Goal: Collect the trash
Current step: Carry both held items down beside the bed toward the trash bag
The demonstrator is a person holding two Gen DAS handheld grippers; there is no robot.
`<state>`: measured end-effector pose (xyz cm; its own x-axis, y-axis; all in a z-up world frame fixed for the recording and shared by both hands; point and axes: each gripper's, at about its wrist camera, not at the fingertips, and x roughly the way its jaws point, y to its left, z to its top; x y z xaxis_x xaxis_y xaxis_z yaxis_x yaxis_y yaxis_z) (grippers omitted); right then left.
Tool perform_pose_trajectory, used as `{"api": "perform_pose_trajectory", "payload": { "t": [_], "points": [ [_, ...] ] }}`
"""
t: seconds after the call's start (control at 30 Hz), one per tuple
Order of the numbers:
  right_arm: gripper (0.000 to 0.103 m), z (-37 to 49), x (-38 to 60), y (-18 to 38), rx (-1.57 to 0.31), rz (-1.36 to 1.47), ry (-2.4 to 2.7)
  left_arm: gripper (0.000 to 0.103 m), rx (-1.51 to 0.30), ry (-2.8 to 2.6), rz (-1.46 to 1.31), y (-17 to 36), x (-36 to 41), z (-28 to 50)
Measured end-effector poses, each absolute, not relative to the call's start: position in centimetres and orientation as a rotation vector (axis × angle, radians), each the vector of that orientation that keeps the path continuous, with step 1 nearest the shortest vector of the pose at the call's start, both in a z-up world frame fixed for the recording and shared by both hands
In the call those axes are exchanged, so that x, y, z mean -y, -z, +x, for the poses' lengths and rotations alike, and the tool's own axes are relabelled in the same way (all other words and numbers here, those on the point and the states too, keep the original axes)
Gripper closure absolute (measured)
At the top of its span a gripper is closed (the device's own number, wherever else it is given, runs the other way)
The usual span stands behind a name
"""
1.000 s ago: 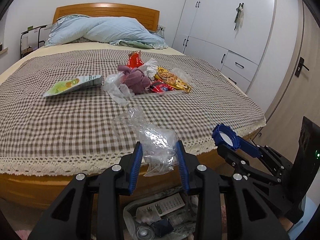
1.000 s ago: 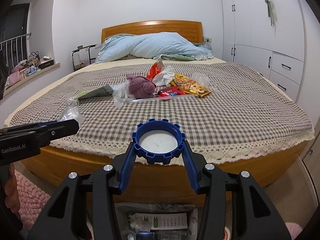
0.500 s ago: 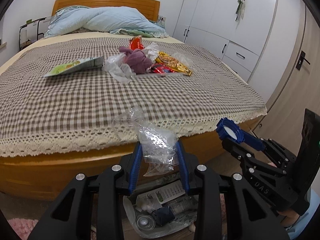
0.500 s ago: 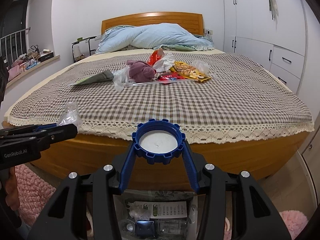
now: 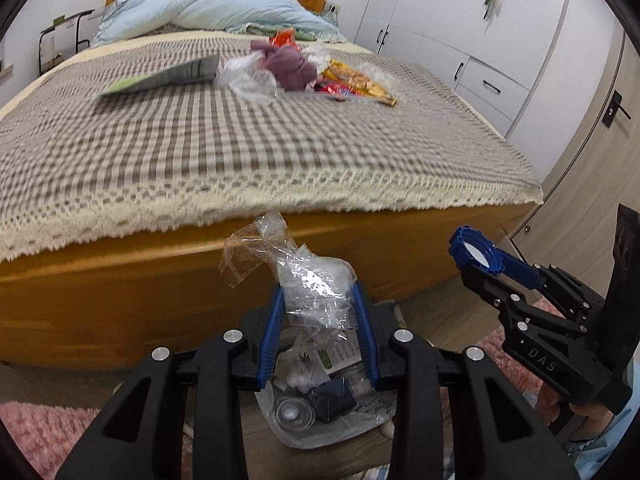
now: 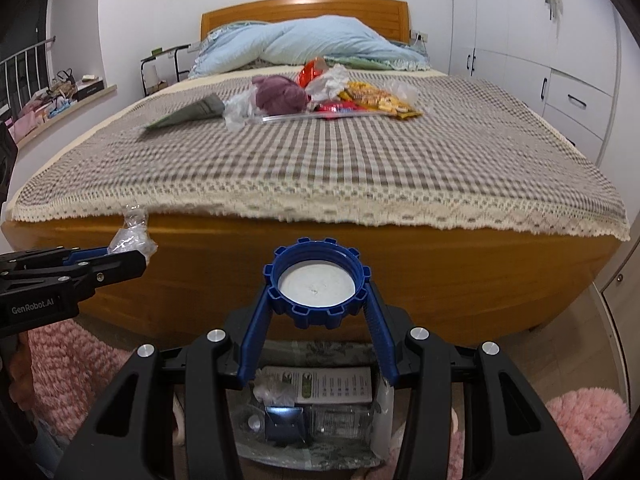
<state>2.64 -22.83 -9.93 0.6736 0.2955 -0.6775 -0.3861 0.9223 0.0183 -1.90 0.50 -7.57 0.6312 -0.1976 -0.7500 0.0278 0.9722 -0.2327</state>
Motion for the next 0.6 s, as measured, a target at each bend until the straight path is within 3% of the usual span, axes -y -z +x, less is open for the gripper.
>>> {"api": "perform_pose_trajectory", "payload": {
  "t": [0.6],
  "points": [
    [0.057, 3.2, 22.7, 15.0, -0.951, -0.183, -0.381, 0.071, -1.096, 0.096, -0.205, 14.8, 0.5, -1.3]
  ]
}}
